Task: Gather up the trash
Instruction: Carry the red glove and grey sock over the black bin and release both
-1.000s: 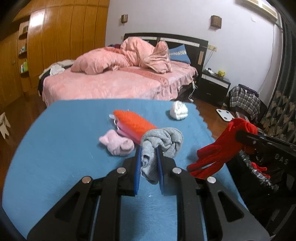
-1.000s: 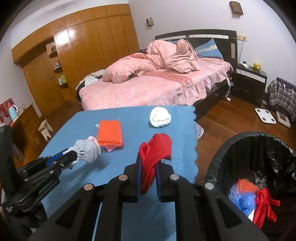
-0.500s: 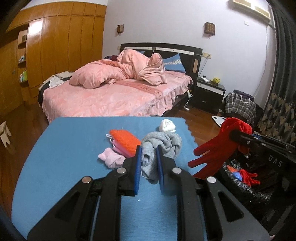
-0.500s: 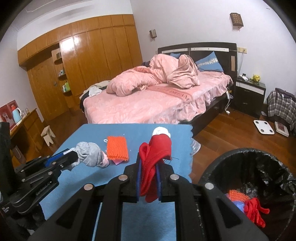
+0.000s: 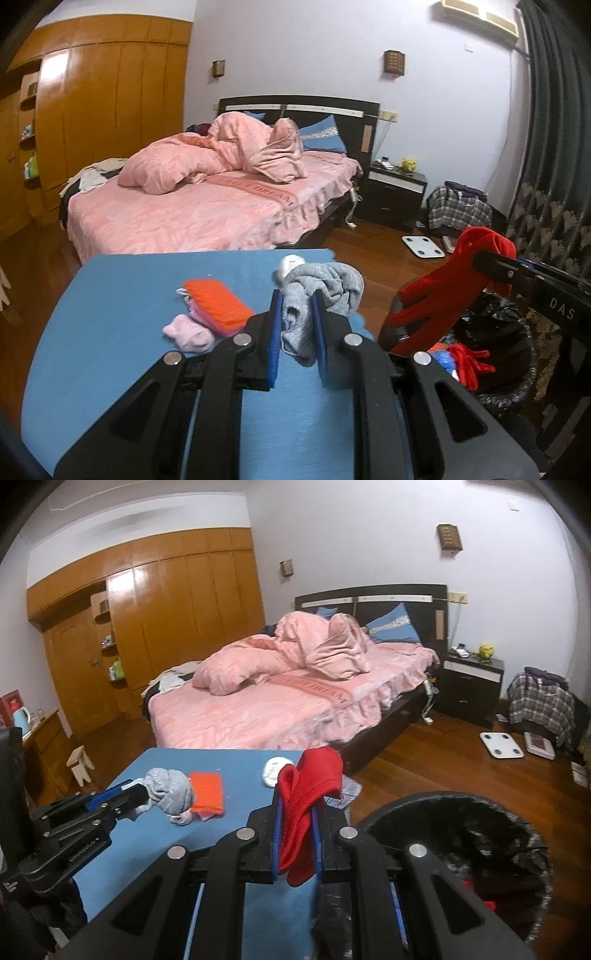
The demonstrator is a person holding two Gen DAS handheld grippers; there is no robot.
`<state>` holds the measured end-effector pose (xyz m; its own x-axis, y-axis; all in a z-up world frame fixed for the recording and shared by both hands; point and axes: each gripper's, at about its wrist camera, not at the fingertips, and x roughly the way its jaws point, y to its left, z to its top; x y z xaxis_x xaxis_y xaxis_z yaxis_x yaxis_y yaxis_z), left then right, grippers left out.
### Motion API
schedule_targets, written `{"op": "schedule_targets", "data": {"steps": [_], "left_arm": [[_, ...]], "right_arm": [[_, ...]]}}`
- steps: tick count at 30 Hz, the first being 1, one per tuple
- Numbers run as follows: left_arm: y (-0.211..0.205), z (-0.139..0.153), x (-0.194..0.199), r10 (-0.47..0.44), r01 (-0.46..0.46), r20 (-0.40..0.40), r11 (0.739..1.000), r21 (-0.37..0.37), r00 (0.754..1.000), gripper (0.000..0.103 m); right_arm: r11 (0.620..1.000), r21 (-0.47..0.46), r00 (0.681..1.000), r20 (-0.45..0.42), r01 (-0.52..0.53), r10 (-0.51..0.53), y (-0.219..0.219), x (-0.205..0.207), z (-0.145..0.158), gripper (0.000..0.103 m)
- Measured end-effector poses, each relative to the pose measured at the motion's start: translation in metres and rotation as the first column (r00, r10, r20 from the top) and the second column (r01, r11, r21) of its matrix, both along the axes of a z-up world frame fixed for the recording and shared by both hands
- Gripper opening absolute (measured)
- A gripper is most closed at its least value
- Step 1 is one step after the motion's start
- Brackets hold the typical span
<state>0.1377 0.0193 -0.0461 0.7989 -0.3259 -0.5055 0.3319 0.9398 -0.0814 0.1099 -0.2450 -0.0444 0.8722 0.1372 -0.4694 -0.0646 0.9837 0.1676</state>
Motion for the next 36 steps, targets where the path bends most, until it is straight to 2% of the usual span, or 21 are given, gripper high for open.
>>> {"op": "schedule_targets", "data": {"steps": [8,15,24,30,36], "left_arm": [[-0.05,0.004,-0.005,-0.099,0.099,0.017,0.995,0.0,0.995,0.015],[-0.101,0.002,-0.01,-0.2,0.2,0.021,0.98,-0.002,0.98,0.015],[-0.17,-0.021,-0.01,-0.321,0.321,-0.002,0.947,0.003,0.947,0.015],[-0.207,-0.033,-0.009,-0.368,0.368,-0.018,0.93,0.004,0.93,0.015],[-0.228,-0.044,-0.005,-0.4,0.4,-0.041,0.916,-0.003,0.916,0.015]], "right_arm": [[0.995,-0.016,0.995,0.006,0.095,-0.095,-0.05,-0.019,0.004,0.013],[0.986,-0.032,0.986,-0.003,0.164,-0.164,-0.087,-0.032,0.0,0.013],[0.968,-0.042,0.968,-0.027,0.248,-0.249,-0.133,-0.048,-0.011,0.013],[0.955,-0.044,0.954,-0.05,0.294,-0.296,-0.161,-0.056,-0.022,0.013],[0.944,-0.037,0.94,-0.084,0.329,-0.331,-0.181,-0.059,-0.037,0.013]]}}
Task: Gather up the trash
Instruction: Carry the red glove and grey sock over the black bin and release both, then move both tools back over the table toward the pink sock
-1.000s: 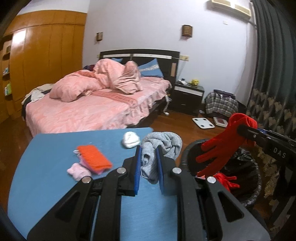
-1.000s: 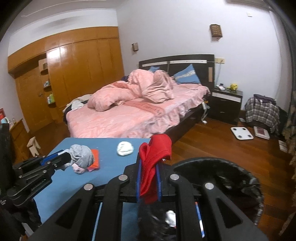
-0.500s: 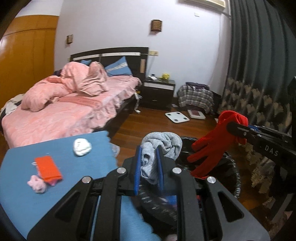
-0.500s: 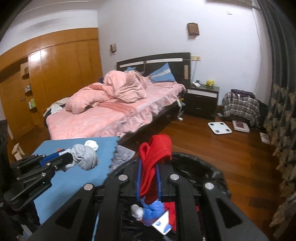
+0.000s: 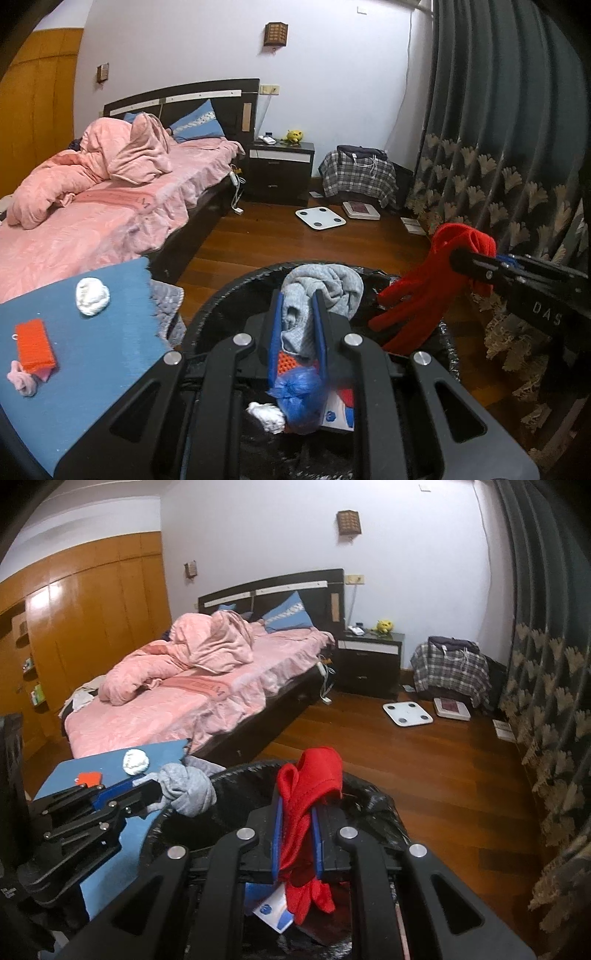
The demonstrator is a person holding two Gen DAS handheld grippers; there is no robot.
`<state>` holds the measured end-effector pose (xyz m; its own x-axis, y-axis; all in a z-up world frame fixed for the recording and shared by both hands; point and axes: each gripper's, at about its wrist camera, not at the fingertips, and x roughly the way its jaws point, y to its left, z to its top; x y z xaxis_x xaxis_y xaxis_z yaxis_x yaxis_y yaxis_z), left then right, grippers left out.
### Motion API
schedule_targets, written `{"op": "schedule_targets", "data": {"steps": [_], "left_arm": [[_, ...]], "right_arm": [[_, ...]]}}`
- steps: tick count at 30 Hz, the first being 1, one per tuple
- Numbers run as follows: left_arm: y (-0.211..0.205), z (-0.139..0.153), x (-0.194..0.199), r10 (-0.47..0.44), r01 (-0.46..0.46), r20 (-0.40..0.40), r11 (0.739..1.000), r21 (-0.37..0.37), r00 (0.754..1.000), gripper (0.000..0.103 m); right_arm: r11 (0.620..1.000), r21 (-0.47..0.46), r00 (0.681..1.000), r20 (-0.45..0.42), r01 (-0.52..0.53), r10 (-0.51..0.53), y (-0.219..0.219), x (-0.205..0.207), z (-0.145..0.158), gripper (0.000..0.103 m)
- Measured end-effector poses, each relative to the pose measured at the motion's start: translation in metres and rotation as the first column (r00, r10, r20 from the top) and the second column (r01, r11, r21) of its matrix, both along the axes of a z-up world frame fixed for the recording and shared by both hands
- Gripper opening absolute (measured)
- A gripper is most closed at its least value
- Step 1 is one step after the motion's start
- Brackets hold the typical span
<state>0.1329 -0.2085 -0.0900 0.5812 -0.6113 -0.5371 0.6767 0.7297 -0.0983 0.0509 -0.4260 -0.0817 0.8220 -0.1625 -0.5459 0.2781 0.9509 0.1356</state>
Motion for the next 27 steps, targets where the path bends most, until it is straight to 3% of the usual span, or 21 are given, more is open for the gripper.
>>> {"op": "schedule_targets", "data": {"steps": [7,8,9,10,11,13,15,20,22,27], "left_arm": [[-0.014,-0.009,0.002,-0.029,0.029,-0.024,1.0,0.006,0.999,0.019],[-0.015,-0.01,0.002,-0.029,0.03,-0.028,1.0,0.005,0.999,0.021],[-0.016,-0.011,0.002,-0.028,0.029,-0.029,1.0,0.003,0.999,0.035],[-0.015,-0.011,0.003,-0.03,0.03,-0.029,1.0,0.001,0.999,0.048],[-0.013,-0.012,0.002,-0.03,0.03,-0.027,1.0,-0.004,0.999,0.05],[-0.01,-0.011,0.002,-0.026,0.026,-0.027,1.0,-0.004,0.999,0.055],[-0.003,-0.011,0.002,-0.012,0.012,-0.024,1.0,-0.009,1.0,0.061],[0.021,-0.003,0.003,0.05,-0.049,0.007,0.999,-0.005,0.999,0.08],[0.035,0.0,0.006,0.081,-0.081,0.009,0.997,-0.013,0.997,0.087],[0.069,0.005,0.01,0.152,-0.152,0.018,0.988,-0.011,0.988,0.089]], "right_arm": [[1.0,0.019,0.999,-0.045,0.017,-0.016,-0.011,0.002,-0.021,0.013],[1.0,0.02,0.999,-0.05,0.02,-0.019,-0.011,0.003,-0.024,0.017],[1.0,0.021,0.998,-0.055,0.021,-0.02,-0.011,0.003,-0.025,0.022],[0.999,0.02,0.998,-0.065,0.025,-0.024,-0.012,0.004,-0.027,0.035],[0.999,0.016,0.997,-0.068,0.033,-0.031,-0.012,0.003,-0.028,0.041],[0.999,0.014,0.997,-0.07,0.035,-0.034,-0.012,0.001,-0.03,0.043],[0.999,0.01,0.997,-0.067,0.044,-0.044,-0.012,-0.001,-0.029,0.055],[0.998,-0.018,0.997,-0.04,0.065,-0.065,-0.002,-0.005,-0.025,0.097],[0.998,-0.017,0.998,-0.034,0.053,-0.053,0.001,-0.003,-0.023,0.097],[1.0,-0.004,1.0,-0.024,0.015,-0.015,0.018,0.003,-0.02,0.097]]}}
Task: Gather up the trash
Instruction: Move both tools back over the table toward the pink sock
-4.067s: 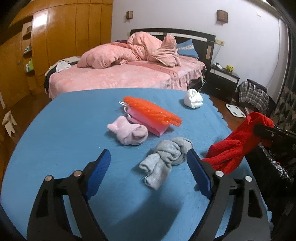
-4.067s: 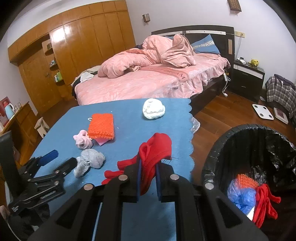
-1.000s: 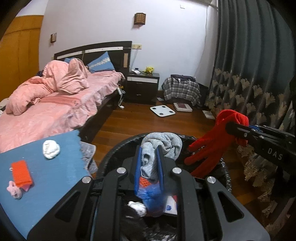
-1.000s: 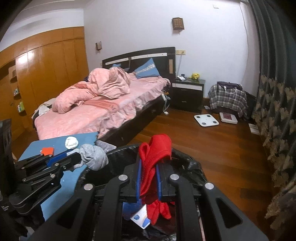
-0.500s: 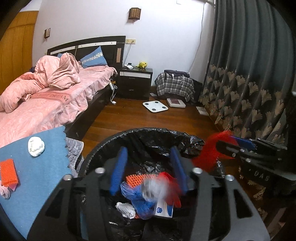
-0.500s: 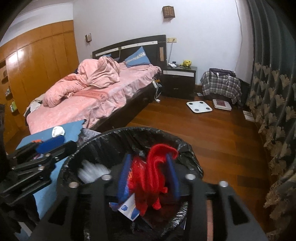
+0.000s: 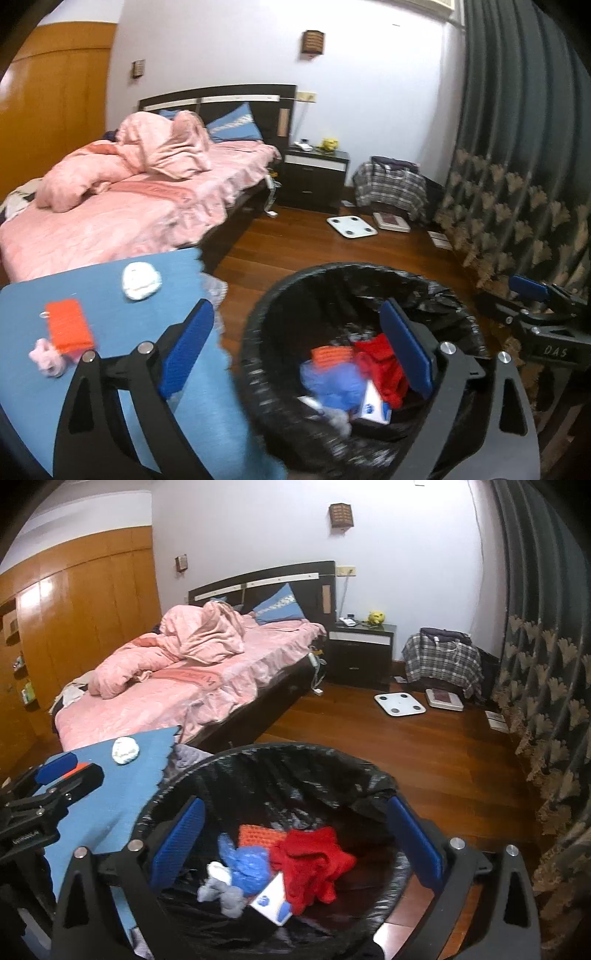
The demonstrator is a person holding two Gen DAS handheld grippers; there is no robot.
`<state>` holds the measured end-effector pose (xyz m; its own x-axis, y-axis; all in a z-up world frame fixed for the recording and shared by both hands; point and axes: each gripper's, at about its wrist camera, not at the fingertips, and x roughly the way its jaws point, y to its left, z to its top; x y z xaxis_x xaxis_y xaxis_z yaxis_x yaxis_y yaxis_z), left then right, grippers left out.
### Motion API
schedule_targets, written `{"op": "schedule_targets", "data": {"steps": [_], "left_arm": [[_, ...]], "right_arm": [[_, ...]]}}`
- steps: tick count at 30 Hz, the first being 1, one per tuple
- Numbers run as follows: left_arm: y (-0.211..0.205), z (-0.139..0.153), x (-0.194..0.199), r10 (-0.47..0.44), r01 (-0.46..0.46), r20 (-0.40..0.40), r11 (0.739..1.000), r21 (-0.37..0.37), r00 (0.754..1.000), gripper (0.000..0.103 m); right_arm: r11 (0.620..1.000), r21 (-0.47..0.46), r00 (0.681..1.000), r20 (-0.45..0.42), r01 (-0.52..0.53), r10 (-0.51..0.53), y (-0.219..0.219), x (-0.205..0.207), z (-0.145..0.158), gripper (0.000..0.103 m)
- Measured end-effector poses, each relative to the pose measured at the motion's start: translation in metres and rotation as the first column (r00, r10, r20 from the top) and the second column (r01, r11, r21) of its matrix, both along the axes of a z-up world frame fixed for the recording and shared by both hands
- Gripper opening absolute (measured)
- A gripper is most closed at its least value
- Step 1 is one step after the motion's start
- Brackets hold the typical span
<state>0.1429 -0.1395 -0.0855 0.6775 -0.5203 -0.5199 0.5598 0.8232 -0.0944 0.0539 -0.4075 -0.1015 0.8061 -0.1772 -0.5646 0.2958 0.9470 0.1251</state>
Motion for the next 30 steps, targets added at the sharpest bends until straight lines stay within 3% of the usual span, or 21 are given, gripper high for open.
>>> {"op": "schedule_targets", "data": {"steps": [8,14,22,30], "left_arm": [[0.062,0.003,0.005,0.136,-0.137,0.037,0.99,0.025,0.99,0.089],[0.116,0.001,0.014,0.246,-0.248,0.055,0.968,0.036,0.968,0.089],[0.185,-0.011,0.033,0.397,-0.399,0.039,0.915,0.053,0.917,0.089],[0.233,-0.031,0.057,0.49,-0.488,-0.002,0.868,0.089,0.872,0.089]], "right_arm": [[0.997,0.006,0.996,0.034,-0.082,0.082,0.05,0.024,0.009,0.097],[0.987,0.021,0.985,0.065,-0.162,0.16,0.099,0.055,0.014,0.097],[0.964,0.014,0.962,0.07,-0.264,0.263,0.157,0.091,0.009,0.097],[0.946,0.01,0.945,0.047,-0.324,0.323,0.202,0.124,-0.009,0.097]]}}
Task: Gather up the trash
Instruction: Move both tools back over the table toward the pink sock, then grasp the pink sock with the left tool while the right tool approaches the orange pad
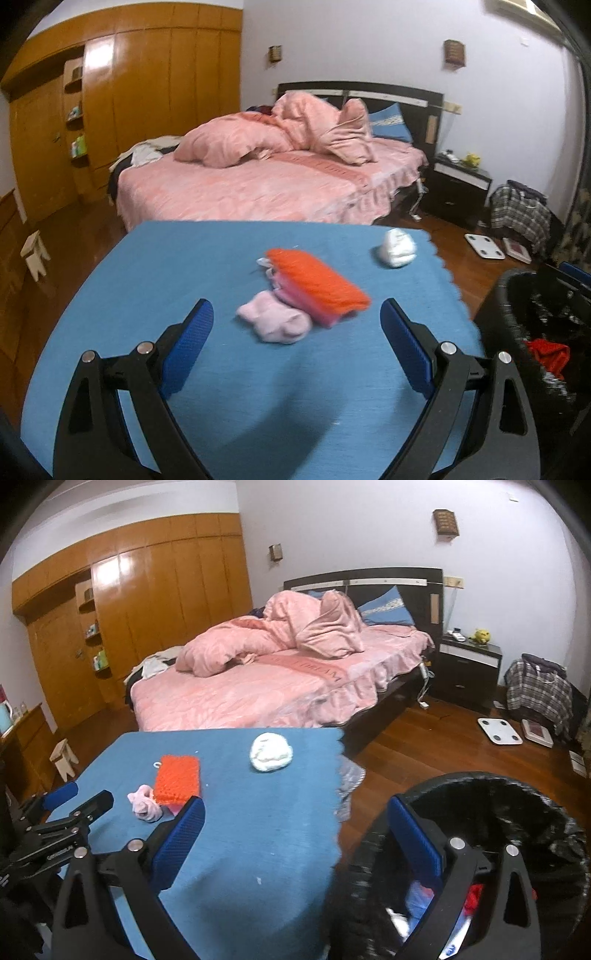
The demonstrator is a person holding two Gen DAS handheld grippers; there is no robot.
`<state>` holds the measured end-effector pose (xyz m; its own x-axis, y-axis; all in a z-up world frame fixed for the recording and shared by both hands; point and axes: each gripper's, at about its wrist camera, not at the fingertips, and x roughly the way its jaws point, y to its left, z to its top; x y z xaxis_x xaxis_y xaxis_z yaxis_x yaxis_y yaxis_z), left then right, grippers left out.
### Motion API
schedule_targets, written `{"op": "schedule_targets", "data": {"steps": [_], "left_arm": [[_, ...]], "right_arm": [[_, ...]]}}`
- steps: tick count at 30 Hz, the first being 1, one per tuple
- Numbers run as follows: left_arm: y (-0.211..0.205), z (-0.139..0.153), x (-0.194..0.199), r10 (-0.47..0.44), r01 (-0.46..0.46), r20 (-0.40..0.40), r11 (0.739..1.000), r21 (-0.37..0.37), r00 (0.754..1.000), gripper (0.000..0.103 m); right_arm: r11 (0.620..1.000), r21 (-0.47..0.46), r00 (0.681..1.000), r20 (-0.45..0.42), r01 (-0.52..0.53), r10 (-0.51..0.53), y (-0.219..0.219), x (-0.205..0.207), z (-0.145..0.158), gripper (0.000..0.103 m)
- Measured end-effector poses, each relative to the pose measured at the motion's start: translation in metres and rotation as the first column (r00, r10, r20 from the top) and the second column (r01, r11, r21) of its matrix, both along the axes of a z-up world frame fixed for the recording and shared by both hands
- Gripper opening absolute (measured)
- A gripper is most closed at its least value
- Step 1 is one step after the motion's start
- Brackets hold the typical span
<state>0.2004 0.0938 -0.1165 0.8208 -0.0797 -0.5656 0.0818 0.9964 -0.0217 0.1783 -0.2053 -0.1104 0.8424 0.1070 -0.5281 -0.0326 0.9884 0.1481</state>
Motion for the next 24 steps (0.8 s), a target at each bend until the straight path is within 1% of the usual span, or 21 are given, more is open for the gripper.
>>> {"op": "schedule_targets", "data": {"steps": [7,12,18,20,22,23,24], "left_arm": [[0.019,-0.021,0.029,0.042,-0.042,-0.059,0.999,-0.007,0.997,0.089],[0.021,-0.034,0.049,0.048,-0.05,-0.102,0.999,-0.018,0.994,0.089],[0.017,-0.045,0.063,0.054,-0.057,-0.142,0.998,-0.013,0.988,0.089],[0.019,-0.05,0.068,0.052,-0.057,-0.16,0.998,-0.023,0.986,0.086],[0.02,-0.056,0.071,0.04,-0.048,-0.19,0.998,-0.037,0.981,0.075],[0.02,-0.057,0.073,0.029,-0.04,-0.198,0.998,-0.052,0.98,0.072],[0.021,-0.058,0.073,0.009,-0.025,-0.202,0.997,-0.077,0.979,0.066]], "right_arm": [[0.999,-0.011,0.999,-0.035,-0.031,0.03,0.021,0.02,-0.017,0.097],[0.999,-0.018,0.998,-0.052,-0.043,0.042,0.027,0.031,-0.024,0.097],[0.999,-0.019,0.997,-0.064,-0.05,0.048,0.028,0.038,-0.03,0.097],[0.998,-0.022,0.996,-0.069,-0.053,0.051,0.029,0.038,-0.031,0.097],[0.998,-0.023,0.996,-0.072,-0.055,0.053,0.03,0.04,-0.032,0.097],[0.998,-0.024,0.996,-0.074,-0.057,0.055,0.03,0.04,-0.033,0.097],[0.998,-0.024,0.996,-0.075,-0.058,0.056,0.031,0.041,-0.033,0.097]]}}
